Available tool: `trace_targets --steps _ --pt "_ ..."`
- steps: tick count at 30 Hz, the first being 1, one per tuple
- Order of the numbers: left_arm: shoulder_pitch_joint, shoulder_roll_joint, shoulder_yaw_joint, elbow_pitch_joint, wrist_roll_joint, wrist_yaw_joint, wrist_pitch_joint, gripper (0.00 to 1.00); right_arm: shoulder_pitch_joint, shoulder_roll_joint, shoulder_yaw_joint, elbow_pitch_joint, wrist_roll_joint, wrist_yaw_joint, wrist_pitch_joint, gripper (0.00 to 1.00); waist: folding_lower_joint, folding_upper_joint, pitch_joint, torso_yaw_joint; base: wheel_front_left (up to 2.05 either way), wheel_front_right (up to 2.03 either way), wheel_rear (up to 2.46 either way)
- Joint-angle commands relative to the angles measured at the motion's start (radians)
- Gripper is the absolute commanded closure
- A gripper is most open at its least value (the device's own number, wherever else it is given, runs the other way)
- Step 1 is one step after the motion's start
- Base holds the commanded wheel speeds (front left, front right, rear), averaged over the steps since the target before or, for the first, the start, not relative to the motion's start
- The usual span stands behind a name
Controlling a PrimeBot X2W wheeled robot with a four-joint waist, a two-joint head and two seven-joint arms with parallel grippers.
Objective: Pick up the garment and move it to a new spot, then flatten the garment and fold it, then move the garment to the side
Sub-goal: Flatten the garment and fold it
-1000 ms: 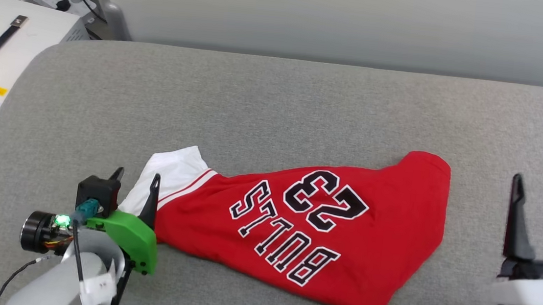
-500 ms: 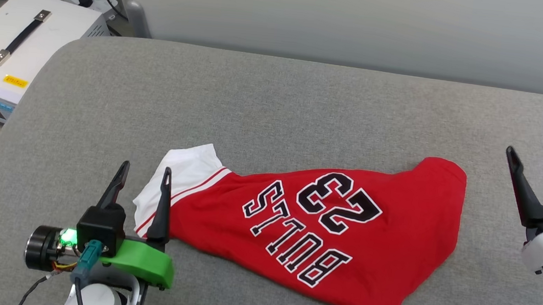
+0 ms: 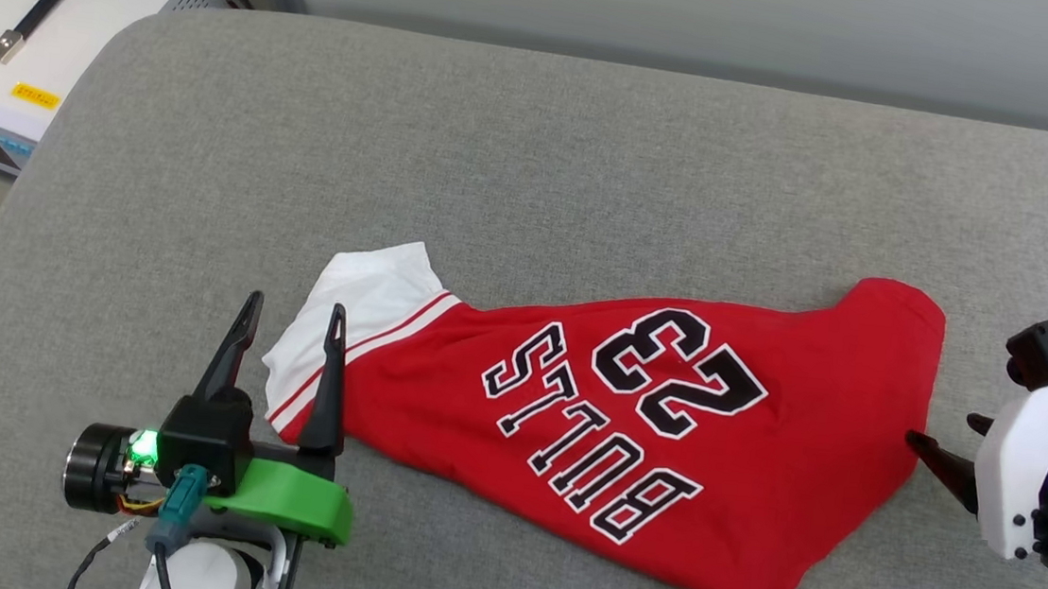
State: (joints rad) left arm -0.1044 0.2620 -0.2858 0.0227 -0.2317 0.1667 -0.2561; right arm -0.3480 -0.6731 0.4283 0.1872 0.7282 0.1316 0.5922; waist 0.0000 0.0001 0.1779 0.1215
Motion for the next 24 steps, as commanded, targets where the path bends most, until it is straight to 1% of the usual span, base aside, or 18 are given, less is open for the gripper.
trace_targets --steps 1,5,10,14,15,16,19,24 --pt "0.012 -0.015 0.012 0.004 0.016 -0.012 -0.006 0.0 -0.032 0.012 0.011 0.024 0.008 -0.001 0.009 0.0 0.0 -0.0001 0.028 0.016 0.0 0.0 0.0" --pt "0.001 -0.05 0.041 0.016 0.049 -0.042 -0.006 0.0 -0.082 0.056 0.051 0.124 0.014 -0.001 0.013 0.0 0.0 -0.0001 0.05 0.029 0.0 0.0 0.0" --pt "-0.008 -0.084 0.073 0.031 0.085 -0.076 -0.006 0.0 -0.091 0.113 0.145 0.248 0.026 -0.001 0.005 0.0 0.0 -0.0001 0.062 0.04 0.0 0.0 0.0" --pt "-0.004 -0.103 0.094 0.046 0.107 -0.095 -0.006 0.0 -0.083 0.123 0.208 0.292 0.049 -0.001 -0.046 0.0 0.0 -0.0001 0.051 0.037 0.0 0.0 0.0" --pt "-0.001 -0.106 0.099 0.048 0.111 -0.098 -0.006 0.0 -0.082 0.121 0.217 0.294 0.057 -0.001 -0.065 0.56 0.0 -0.0001 0.046 0.035 0.0 0.0 0.0" --pt "0.004 -0.109 0.106 0.052 0.116 -0.102 -0.006 0.0 -0.084 0.116 0.226 0.289 0.065 -0.001 -0.096 1.0 0.0 -0.0001 0.038 0.03 0.0 0.0 0.0" --pt "0.019 -0.115 0.122 0.06 0.129 -0.111 -0.006 0.0 -0.089 0.087 0.231 0.266 0.078 -0.001 -0.2 1.0 0.0 -0.0001 0.01 0.017 0.0 0.0 0.0" --pt "0.047 -0.124 0.139 0.068 0.145 -0.124 -0.006 0.0 -0.068 0.039 0.18 0.184 0.097 -0.001 -0.364 1.0 0.0 -0.0001 -0.037 -0.003 0.0 0.0 0.0"
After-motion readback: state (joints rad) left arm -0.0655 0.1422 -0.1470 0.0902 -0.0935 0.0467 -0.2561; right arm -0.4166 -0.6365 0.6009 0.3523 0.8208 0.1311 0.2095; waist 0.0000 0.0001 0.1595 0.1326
